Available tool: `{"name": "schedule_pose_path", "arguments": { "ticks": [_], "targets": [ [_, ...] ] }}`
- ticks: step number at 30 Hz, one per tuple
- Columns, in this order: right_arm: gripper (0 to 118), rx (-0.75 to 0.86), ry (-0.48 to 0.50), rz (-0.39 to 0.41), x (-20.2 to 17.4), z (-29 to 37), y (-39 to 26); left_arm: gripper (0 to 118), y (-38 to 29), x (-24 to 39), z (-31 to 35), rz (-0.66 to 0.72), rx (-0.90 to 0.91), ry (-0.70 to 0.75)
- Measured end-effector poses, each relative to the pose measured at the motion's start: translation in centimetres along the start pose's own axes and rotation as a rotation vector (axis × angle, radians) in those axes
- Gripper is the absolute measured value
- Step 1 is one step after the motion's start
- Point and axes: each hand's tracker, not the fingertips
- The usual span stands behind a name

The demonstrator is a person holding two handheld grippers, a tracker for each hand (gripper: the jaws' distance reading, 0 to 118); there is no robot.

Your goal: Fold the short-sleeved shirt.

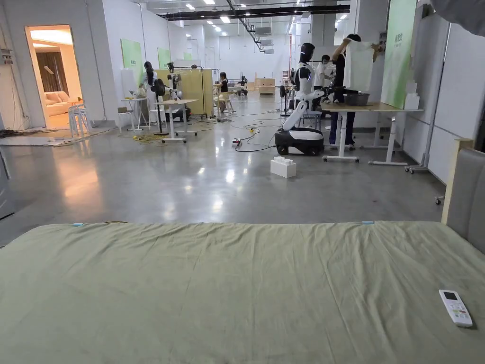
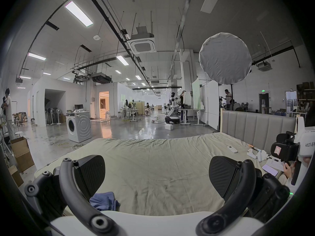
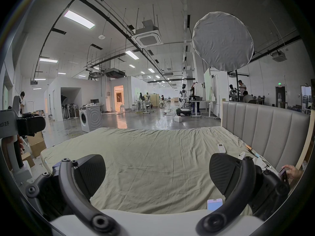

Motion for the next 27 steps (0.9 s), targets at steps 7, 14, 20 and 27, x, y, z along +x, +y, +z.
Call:
{"name": "schedule_pose_path", "arguments": {
  "ticks": [7,14,20,27],
  "targets": [
    [118,-0.002,0.008,0.001,-0.11,0.03,0.05,118,0.16,-0.10,0.03,-0.006,0.005,0.000],
    [118,-0.011,0.012,0.022,-0.16,0.02,0.14,118,0.03,-0.01,0.10,-0.003,-0.001,-0.003],
    [118,-0.007,0.020,0.014,-0.23,0.05,0.18,118,0.02,0.11,0.03,-0.010,-0.004,-0.010],
    [118,-0.004,0.016,-0.012,-0.37,-0.29,0.14,118,-0.10,0.27,0.19,-0.017,0.016,-0.011]
  ]
}}
